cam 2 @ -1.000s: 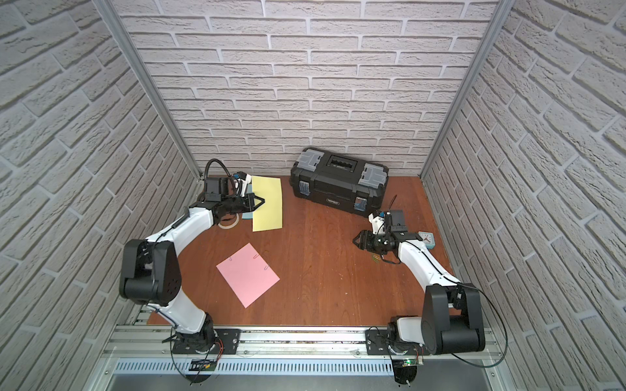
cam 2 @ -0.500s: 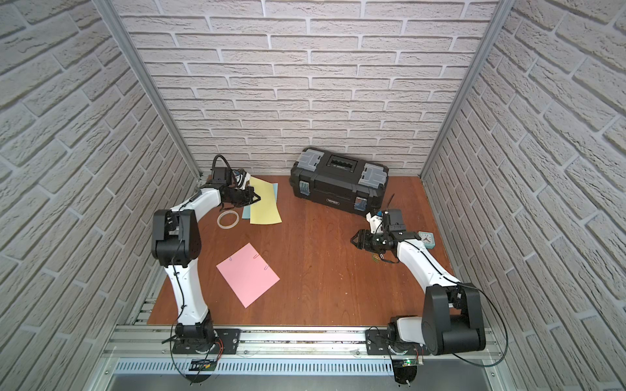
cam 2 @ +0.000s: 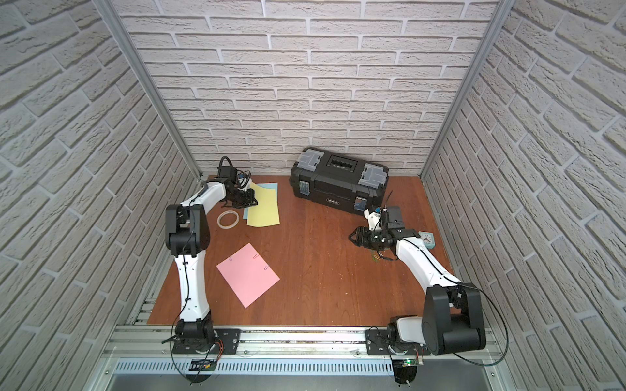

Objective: Unclip the paperclips from the documents
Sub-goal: Place the document at the document.

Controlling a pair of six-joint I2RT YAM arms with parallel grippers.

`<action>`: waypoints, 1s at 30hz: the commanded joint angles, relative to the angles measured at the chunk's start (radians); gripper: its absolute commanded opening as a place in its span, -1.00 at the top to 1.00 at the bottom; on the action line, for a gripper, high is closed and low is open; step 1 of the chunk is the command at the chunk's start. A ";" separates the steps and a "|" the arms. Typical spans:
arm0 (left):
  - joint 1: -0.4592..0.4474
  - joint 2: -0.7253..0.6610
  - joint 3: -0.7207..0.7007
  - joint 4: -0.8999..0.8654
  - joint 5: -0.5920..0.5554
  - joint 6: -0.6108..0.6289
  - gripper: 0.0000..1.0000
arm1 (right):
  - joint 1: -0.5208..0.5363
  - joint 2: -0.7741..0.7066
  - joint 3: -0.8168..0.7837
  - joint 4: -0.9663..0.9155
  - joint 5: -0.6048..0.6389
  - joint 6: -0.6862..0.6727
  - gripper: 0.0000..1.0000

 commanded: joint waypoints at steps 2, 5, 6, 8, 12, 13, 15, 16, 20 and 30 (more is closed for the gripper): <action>0.008 0.001 0.027 -0.040 -0.070 0.028 0.50 | 0.019 0.017 0.030 0.004 -0.020 0.001 -0.22; 0.008 -0.029 0.004 -0.025 -0.115 0.027 0.28 | 0.026 0.027 0.036 0.005 -0.020 -0.005 -0.22; 0.008 -0.043 -0.006 -0.019 -0.129 0.026 0.20 | 0.029 0.032 0.038 0.005 -0.017 -0.006 -0.22; 0.008 -0.070 -0.024 -0.009 -0.163 0.022 0.06 | 0.034 0.042 0.043 0.007 -0.020 -0.009 -0.22; 0.006 -0.150 -0.099 0.041 -0.224 0.009 -0.18 | 0.043 0.056 0.054 0.007 -0.022 -0.018 -0.23; 0.007 -0.171 -0.125 0.057 -0.229 0.004 -0.22 | 0.044 0.057 0.055 0.007 -0.022 -0.020 -0.24; 0.004 -0.224 -0.179 0.092 -0.250 -0.005 -0.29 | 0.046 0.061 0.057 0.006 -0.022 -0.027 -0.25; 0.003 -0.250 -0.207 0.108 -0.263 -0.008 -0.32 | 0.047 0.063 0.057 0.007 -0.022 -0.029 -0.26; -0.011 -0.373 -0.340 0.173 -0.319 -0.027 -0.41 | 0.051 0.075 0.057 0.008 -0.030 -0.038 -0.28; -0.128 -0.762 -0.836 0.226 -0.431 -0.191 -0.48 | 0.052 0.112 0.072 0.015 -0.057 -0.063 -0.33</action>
